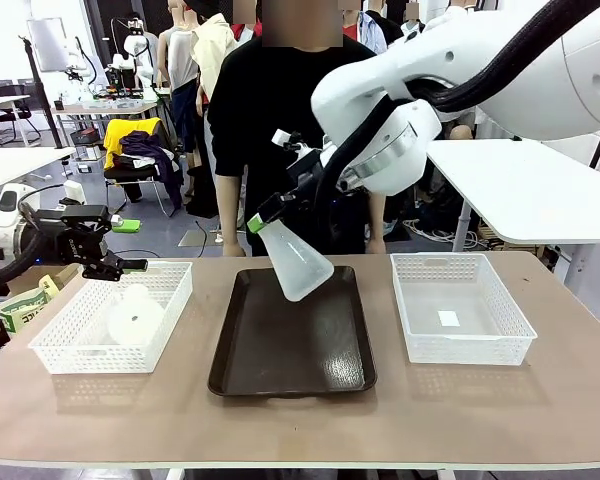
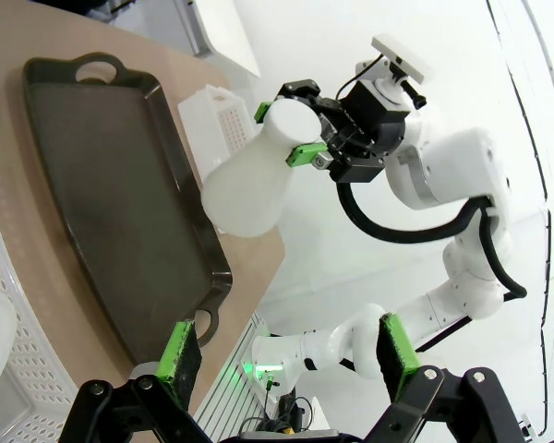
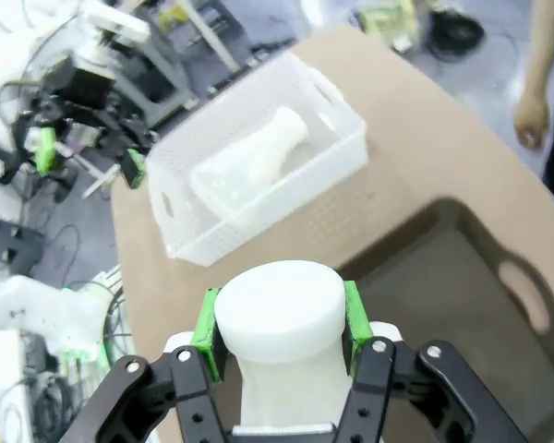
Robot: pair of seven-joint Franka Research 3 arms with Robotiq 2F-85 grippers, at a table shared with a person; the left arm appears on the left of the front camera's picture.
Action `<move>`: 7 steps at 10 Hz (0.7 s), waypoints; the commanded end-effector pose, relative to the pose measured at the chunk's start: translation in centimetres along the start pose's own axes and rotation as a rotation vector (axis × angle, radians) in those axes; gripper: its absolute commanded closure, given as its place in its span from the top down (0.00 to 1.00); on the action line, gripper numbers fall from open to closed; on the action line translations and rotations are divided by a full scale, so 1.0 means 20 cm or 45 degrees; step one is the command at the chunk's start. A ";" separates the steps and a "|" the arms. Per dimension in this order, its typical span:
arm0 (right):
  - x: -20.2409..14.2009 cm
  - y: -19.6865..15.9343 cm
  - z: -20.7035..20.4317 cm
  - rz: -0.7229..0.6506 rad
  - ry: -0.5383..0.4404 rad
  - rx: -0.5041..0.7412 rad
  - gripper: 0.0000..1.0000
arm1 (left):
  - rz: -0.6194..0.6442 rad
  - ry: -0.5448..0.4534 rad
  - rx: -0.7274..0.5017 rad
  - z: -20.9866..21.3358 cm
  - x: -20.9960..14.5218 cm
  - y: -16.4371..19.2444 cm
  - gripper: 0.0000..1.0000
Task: Prepare the laboratory tools.
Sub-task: Place the picked Big flask upright in the Handle tray as instructed by the person.
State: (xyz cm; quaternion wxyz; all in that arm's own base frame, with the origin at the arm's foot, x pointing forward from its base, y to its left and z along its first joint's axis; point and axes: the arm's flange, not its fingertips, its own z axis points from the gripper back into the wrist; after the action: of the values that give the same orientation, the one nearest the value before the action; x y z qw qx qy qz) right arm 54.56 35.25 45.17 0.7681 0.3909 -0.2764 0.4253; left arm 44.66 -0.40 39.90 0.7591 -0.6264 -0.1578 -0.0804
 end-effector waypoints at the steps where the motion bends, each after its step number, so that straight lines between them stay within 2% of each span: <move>1: -0.11 -0.08 0.01 0.171 -0.103 0.211 0.00 | -0.006 0.003 -0.001 0.01 0.00 -0.01 1.00; 4: -0.20 -0.15 -0.05 0.452 -0.250 0.318 0.00 | -0.006 0.003 -0.001 0.01 0.00 -0.01 1.00; 7: -0.27 -0.22 -0.15 0.579 -0.443 0.192 0.00 | -0.006 0.003 -0.001 0.01 0.00 -0.01 1.00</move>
State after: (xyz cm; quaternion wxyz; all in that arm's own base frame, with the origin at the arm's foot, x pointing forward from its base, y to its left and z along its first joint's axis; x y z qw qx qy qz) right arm 56.62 33.50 38.79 0.5754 0.4455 -0.4197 0.5424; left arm 44.66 -0.41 39.90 0.7591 -0.6264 -0.1578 -0.0804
